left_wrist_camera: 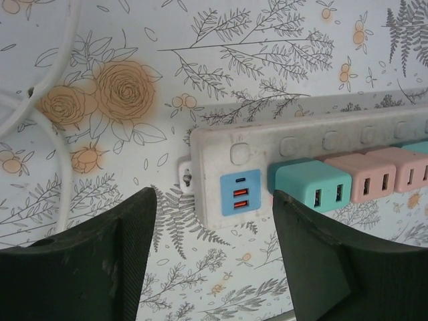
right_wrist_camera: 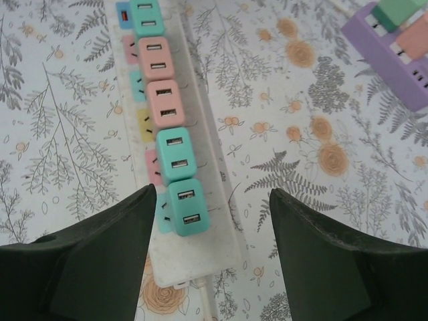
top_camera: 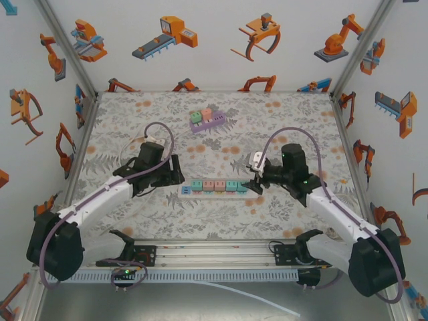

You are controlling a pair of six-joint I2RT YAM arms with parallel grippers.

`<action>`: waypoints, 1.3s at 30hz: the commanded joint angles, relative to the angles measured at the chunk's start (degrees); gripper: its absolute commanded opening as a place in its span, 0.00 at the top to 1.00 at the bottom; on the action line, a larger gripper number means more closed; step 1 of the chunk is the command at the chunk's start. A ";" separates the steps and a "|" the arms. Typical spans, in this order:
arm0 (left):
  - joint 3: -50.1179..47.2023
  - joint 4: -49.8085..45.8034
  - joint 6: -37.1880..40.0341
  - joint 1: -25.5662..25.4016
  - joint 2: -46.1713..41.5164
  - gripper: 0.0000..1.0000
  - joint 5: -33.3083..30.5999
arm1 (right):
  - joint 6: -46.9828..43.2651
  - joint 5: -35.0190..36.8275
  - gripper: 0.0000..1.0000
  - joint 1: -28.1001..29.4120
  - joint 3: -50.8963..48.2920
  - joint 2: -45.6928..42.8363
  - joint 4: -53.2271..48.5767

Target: Pull the plug off the socket

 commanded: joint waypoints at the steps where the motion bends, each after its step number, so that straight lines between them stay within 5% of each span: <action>1: -0.79 3.04 -1.37 -0.13 1.56 0.33 1.95 | -5.36 -1.55 0.37 0.79 3.88 2.02 -3.54; 8: -0.95 4.50 -2.01 -0.22 4.73 0.33 2.58 | -12.78 4.30 0.42 3.61 8.40 8.53 -13.92; 21: -3.20 2.54 -2.86 -0.18 7.49 0.38 5.23 | -14.12 6.93 0.56 5.42 9.77 14.84 -13.63; 39: -2.72 -2.89 -0.50 -0.54 12.48 0.45 0.49 | -14.49 8.33 0.78 7.09 12.51 18.57 -15.43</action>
